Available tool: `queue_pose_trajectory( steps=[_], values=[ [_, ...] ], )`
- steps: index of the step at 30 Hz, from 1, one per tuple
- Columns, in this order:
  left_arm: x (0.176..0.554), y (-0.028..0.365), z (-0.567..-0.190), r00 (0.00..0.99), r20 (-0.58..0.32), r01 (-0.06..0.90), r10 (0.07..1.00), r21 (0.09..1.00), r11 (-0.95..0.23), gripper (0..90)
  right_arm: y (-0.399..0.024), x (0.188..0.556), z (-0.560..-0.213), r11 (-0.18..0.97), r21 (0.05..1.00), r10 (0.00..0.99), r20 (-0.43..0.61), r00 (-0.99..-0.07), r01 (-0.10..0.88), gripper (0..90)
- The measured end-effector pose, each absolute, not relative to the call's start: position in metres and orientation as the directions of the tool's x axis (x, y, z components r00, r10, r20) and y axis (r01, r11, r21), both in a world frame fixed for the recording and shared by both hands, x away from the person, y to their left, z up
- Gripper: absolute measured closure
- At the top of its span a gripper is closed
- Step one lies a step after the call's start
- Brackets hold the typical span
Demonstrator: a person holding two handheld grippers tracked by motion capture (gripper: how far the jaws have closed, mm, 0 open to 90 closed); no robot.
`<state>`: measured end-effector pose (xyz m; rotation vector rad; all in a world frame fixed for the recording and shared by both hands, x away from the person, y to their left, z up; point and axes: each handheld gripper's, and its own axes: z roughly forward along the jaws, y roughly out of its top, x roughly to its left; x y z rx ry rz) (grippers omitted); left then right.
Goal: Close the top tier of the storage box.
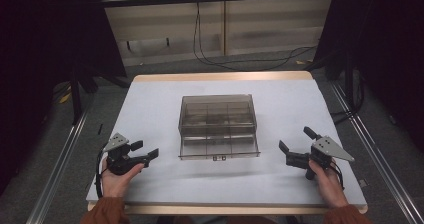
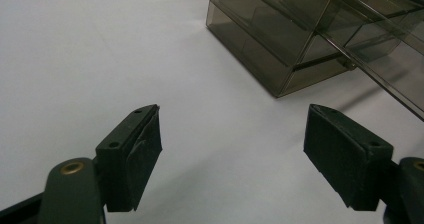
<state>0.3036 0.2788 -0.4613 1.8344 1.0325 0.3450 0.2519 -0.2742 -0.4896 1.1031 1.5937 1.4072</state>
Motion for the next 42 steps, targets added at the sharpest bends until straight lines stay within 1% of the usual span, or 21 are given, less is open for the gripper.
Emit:
queue_pose_trajectory(
  steps=[5, 8, 11, 14, 15, 16, 18, 20, 22, 24, 25, 27, 29, 32, 34, 36, 38, 39, 40, 41, 42],
  values=[
    [0.303, 0.281, -0.46, 0.609, -0.21, 0.5, 0.765, 0.851, -0.164, 21.4, -0.274, 0.252, -0.49, 0.036, 0.991, 0.931, 0.014, -0.364, 0.132, 0.0],
    [0.302, 0.28, -0.46, 0.61, -0.209, 0.503, 0.764, 0.848, -0.17, 22.1, -0.274, 0.252, -0.49, 0.036, 0.99, 0.932, 0.015, -0.363, 0.133, 0.0],
    [0.301, 0.278, -0.46, 0.622, -0.206, 0.504, 0.756, 0.844, -0.184, 24.8, -0.274, 0.252, -0.49, 0.036, 0.99, 0.931, 0.016, -0.365, 0.135, 0.0],
    [0.299, 0.277, -0.46, 0.633, -0.235, 0.526, 0.738, 0.829, -0.188, 27.5, -0.274, 0.251, -0.49, 0.035, 0.99, 0.931, 0.016, -0.365, 0.134, 0.0],
    [0.299, 0.277, -0.46, 0.633, -0.235, 0.526, 0.738, 0.829, -0.188, 30.2, -0.274, 0.251, -0.49, 0.035, 0.99, 0.931, 0.016, -0.365, 0.134, 0.0],
    [0.298, 0.276, -0.46, 0.644, -0.228, 0.523, 0.731, 0.828, -0.202, 30.2, -0.274, 0.251, -0.49, 0.035, 0.99, 0.931, 0.016, -0.365, 0.134, 0.0],
    [0.296, 0.274, -0.459, 0.655, -0.221, 0.518, 0.722, 0.828, -0.217, 33.0, -0.274, 0.251, -0.49, 0.036, 0.991, 0.93, 0.015, -0.366, 0.133, 0.0],
    [0.292, 0.271, -0.458, 0.678, -0.208, 0.509, 0.705, 0.825, -0.246, 37.9, -0.274, 0.251, -0.49, 0.036, 0.991, 0.931, 0.015, -0.366, 0.132, 0.0],
    [0.29, 0.27, -0.457, 0.683, -0.203, 0.509, 0.702, 0.822, -0.258, 40.1, -0.274, 0.251, -0.49, 0.036, 0.991, 0.931, 0.015, -0.365, 0.132, 0.0],
    [0.288, 0.269, -0.456, 0.695, -0.215, 0.511, 0.686, 0.819, -0.261, 46.0, -0.274, 0.251, -0.49, 0.037, 0.991, 0.931, 0.014, -0.366, 0.132, 0.0],
    [0.286, 0.268, -0.455, 0.698, -0.23, 0.518, 0.678, 0.816, -0.256, 46.0, -0.274, 0.251, -0.49, 0.036, 0.99, 0.931, 0.015, -0.366, 0.133, 0.0],
    [0.284, 0.266, -0.455, 0.71, -0.231, 0.518, 0.666, 0.812, -0.27, 51.9, -0.274, 0.251, -0.49, 0.038, 0.99, 0.93, 0.014, -0.368, 0.133, 0.0],
    [0.282, 0.264, -0.454, 0.722, -0.223, 0.51, 0.654, 0.811, -0.287, 53.2, -0.274, 0.252, -0.49, 0.042, 0.991, 0.93, 0.009, -0.368, 0.13, 0.0],
    [0.28, 0.261, -0.452, 0.743, -0.235, 0.5, 0.627, 0.817, -0.286, 56.5, -0.274, 0.251, -0.49, 0.037, 0.99, 0.93, 0.014, -0.366, 0.133, 0.0],
    [0.278, 0.258, -0.452, 0.755, -0.212, 0.484, 0.62, 0.818, -0.31, 61.7, -0.274, 0.251, -0.49, 0.036, 0.991, 0.931, 0.015, -0.366, 0.132, 0.0],
    [0.276, 0.256, -0.451, 0.767, -0.196, 0.472, 0.611, 0.817, -0.33, 63.5, -0.274, 0.251, -0.49, 0.036, 0.991, 0.93, 0.015, -0.366, 0.132, 0.0],
    [0.274, 0.254, -0.451, 0.774, -0.189, 0.466, 0.604, 0.817, -0.341, 67.9, -0.274, 0.251, -0.49, 0.039, 0.991, 0.931, 0.011, -0.366, 0.13, 0.0],
    [0.274, 0.253, -0.451, 0.777, -0.204, 0.471, 0.596, 0.816, -0.336, 69.9, -0.274, 0.251, -0.49, 0.039, 0.991, 0.93, 0.011, -0.367, 0.128, 0.0],
    [0.274, 0.253, -0.452, 0.774, -0.231, 0.491, 0.589, 0.807, -0.329, 75.2, -0.274, 0.251, -0.49, 0.038, 0.991, 0.931, 0.012, -0.365, 0.13, 0.0],
    [0.274, 0.253, -0.452, 0.774, -0.231, 0.491, 0.589, 0.807, -0.329, 77.7, -0.274, 0.251, -0.49, 0.038, 0.991, 0.931, 0.012, -0.365, 0.13, 0.0],
    [0.273, 0.251, -0.453, 0.781, -0.204, 0.483, 0.59, 0.796, -0.364, 79.7, -0.274, 0.251, -0.49, 0.043, 0.991, 0.929, 0.006, -0.369, 0.126, 0.0]
  ],
)
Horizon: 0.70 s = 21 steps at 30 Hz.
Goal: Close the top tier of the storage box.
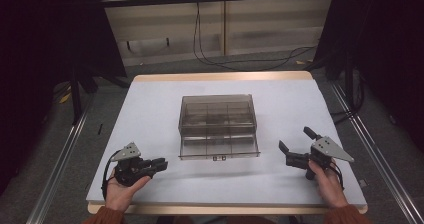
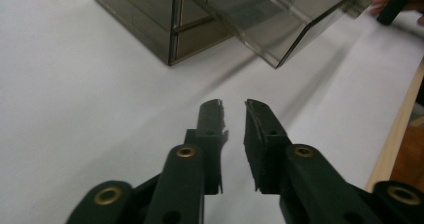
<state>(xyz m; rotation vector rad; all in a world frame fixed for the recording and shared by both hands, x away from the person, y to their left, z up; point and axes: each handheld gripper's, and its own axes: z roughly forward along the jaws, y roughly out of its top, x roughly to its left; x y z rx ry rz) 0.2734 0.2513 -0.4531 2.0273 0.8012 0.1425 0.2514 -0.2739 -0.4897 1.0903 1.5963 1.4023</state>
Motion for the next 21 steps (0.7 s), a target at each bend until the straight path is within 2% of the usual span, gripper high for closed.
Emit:
queue_pose_trajectory(
  steps=[7, 10, 21],
  values=[
    [0.269, 0.24, -0.452, 0.817, -0.226, 0.461, 0.531, 0.809, -0.365, 89.1, -0.274, 0.251, -0.49, 0.037, 0.991, 0.931, 0.014, -0.366, 0.132, 0.0],
    [0.266, 0.229, -0.453, 0.842, -0.208, 0.439, 0.498, 0.8, -0.408, 90.0, -0.274, 0.251, -0.49, 0.039, 0.991, 0.93, 0.011, -0.368, 0.127, 0.0],
    [0.26, 0.214, -0.451, 0.87, -0.199, 0.409, 0.451, 0.803, -0.433, 90.0, -0.274, 0.251, -0.49, 0.036, 0.991, 0.931, 0.014, -0.366, 0.131, 0.0]
  ],
)
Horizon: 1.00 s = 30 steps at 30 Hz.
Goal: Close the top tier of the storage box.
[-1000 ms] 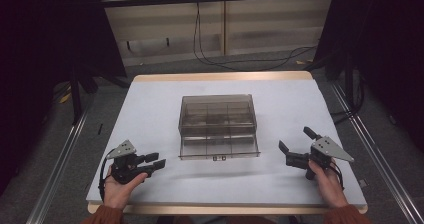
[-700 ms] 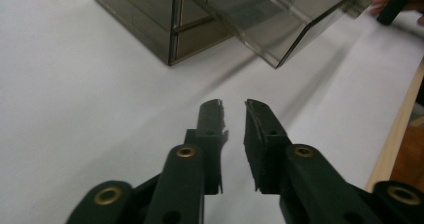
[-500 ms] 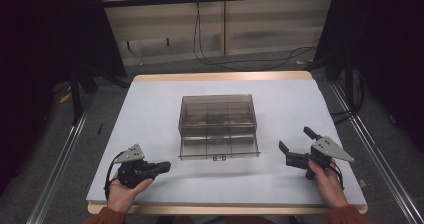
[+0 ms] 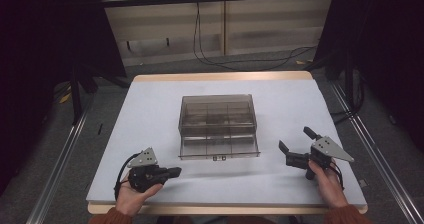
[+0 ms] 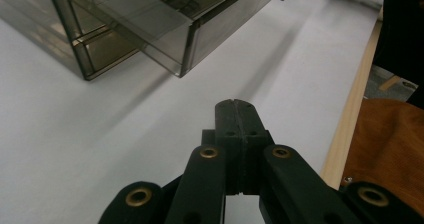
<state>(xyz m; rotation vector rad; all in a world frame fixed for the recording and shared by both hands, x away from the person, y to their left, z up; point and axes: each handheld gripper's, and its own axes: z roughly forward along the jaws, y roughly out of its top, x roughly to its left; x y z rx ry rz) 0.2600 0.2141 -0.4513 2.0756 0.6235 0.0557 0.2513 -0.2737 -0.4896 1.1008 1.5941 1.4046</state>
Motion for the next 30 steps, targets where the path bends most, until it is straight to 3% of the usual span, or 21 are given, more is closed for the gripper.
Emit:
queue_pose_trajectory(
  steps=[30],
  values=[
    [0.257, 0.172, -0.447, 0.915, -0.166, 0.34, 0.369, 0.81, -0.478, 90.0, -0.274, 0.252, -0.49, 0.036, 0.991, 0.931, 0.015, -0.364, 0.131, 0.0]
  ],
)
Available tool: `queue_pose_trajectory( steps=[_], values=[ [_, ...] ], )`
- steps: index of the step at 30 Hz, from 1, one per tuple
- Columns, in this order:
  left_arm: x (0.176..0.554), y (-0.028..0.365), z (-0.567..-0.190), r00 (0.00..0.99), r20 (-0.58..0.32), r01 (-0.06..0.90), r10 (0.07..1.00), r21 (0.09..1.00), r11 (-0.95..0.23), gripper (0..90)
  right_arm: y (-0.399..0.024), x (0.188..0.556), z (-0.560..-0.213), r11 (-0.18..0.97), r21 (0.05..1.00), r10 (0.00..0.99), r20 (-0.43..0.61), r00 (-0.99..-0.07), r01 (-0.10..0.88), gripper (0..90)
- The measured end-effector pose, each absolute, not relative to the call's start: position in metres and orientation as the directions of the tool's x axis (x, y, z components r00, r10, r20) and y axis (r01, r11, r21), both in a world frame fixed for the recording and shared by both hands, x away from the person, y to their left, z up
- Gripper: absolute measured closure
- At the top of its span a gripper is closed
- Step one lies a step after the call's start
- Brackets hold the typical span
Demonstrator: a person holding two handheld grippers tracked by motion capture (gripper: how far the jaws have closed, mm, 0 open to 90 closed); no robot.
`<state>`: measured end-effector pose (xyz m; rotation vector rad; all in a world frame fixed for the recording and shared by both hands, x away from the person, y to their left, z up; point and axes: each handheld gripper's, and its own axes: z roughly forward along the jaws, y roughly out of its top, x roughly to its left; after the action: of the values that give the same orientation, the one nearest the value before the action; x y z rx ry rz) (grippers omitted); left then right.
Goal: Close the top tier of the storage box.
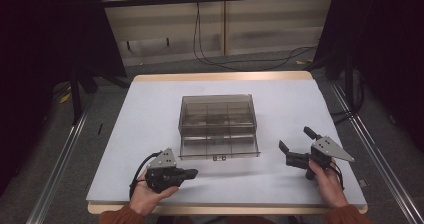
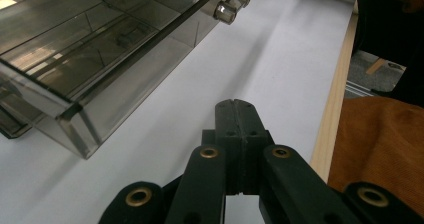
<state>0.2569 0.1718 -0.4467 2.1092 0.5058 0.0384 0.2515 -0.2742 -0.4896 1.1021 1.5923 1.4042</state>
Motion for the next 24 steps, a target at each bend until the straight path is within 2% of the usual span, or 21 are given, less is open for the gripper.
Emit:
queue_pose_trajectory(
  steps=[24],
  values=[
    [0.261, 0.151, -0.441, 0.933, -0.146, 0.303, 0.328, 0.81, -0.502, 90.0, -0.274, 0.252, -0.49, 0.037, 0.99, 0.932, 0.014, -0.362, 0.133, 0.0]
  ],
)
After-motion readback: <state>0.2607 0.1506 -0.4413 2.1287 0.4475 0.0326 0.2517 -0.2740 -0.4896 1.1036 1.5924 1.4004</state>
